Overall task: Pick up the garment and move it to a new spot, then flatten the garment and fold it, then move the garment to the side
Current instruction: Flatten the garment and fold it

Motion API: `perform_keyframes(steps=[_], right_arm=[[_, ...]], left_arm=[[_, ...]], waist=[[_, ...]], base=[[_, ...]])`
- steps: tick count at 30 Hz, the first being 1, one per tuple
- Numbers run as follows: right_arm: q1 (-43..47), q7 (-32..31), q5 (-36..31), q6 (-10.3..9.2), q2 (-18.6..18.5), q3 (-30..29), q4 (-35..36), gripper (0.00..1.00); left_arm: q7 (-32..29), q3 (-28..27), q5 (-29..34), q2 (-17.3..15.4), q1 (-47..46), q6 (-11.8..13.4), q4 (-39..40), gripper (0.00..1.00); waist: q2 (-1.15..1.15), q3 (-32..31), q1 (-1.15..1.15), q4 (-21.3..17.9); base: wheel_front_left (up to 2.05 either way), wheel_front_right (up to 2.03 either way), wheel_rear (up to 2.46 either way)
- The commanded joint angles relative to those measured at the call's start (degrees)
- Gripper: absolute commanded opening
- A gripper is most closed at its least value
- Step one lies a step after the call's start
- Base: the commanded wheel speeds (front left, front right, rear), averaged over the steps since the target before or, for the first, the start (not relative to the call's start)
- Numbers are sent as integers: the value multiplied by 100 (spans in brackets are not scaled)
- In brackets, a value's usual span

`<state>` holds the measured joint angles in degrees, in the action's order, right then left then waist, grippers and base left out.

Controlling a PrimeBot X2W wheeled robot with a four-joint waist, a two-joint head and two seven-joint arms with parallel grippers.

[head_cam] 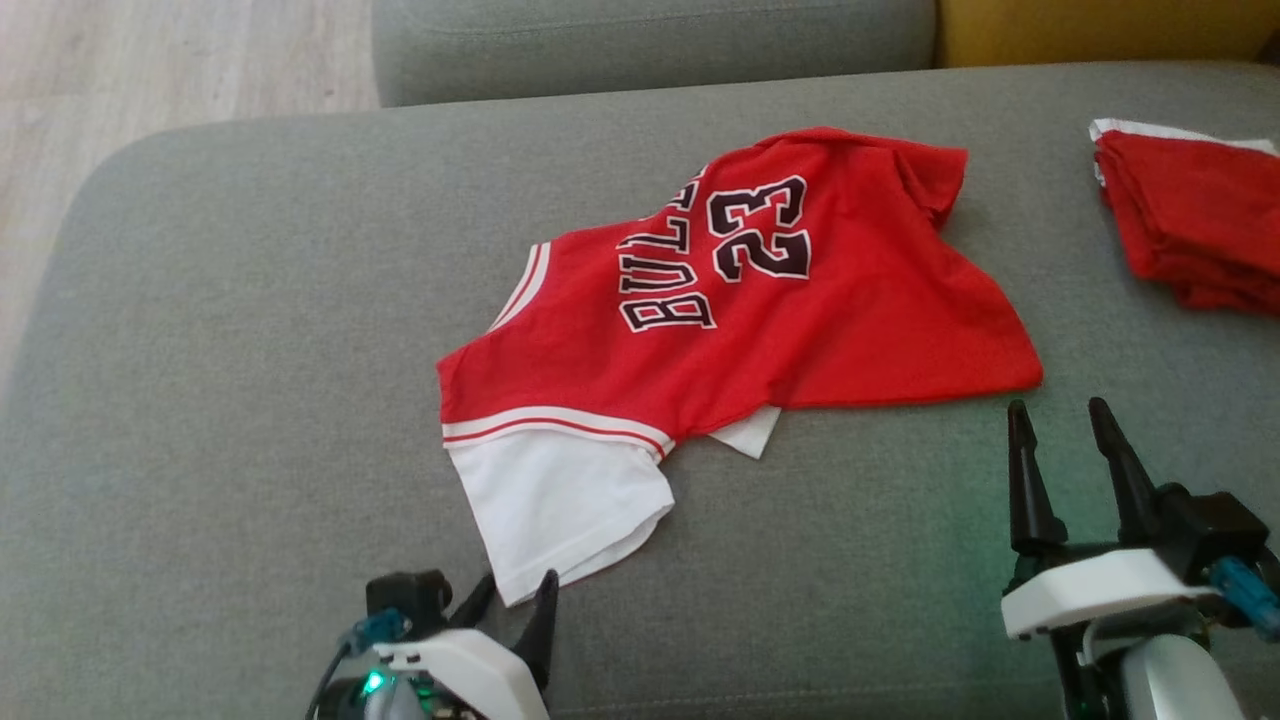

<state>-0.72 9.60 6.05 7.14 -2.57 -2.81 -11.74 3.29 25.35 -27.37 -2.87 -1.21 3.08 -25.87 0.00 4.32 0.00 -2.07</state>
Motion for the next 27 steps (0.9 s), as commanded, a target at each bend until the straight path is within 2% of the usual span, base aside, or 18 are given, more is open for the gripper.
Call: perform_keyframes(steps=[1, 2, 4, 5, 6, 14, 21, 27], right_arm=[[-308, 75, 40, 35, -31, 125, 158, 100], [-318, 78, 40, 35, -31, 125, 153, 100], [-325, 85, 34, 35, -31, 113, 148, 100], [-327, 88, 29, 35, -31, 99, 145, 100], [-329, 88, 23, 35, -31, 80, 139, 100], [-416, -2, -47, 35, -31, -285, -139, 100], [-730, -137, -161, 35, -31, -864, -848, 100], [-1033, -174, -283, 35, -31, -1088, -1570, 100]], left_arm=[[25, -118, -44, -1, -263, 25, 62, 92], [35, -101, -81, -1, -286, 9, 36, 80], [63, -60, -133, -1, -332, 1, -5, 42], [79, -38, -149, -1, -353, -1, -21, 12], [95, -15, -164, -1, -373, -5, -32, 0], [519, -101, -131, -46, -473, 79, 229, 0], [776, -446, -182, -271, -355, 329, 822, 0], [756, -612, -232, -420, -195, 496, 1273, 0]], waist=[[0, 41, 0, -52], [0, 52, 0, -67], [0, 72, 0, -86], [0, 82, 0, -90], [0, 90, 0, -87], [0, 120, 0, 139], [0, 112, 0, 530], [0, 155, 0, 784]], base=[[0, 0, 0], [0, 0, 0], [0, 0, 0], [0, 0, 0], [0, 0, 0], [0, 0, 0], [0, 0, 0], [0, 0, 0]])
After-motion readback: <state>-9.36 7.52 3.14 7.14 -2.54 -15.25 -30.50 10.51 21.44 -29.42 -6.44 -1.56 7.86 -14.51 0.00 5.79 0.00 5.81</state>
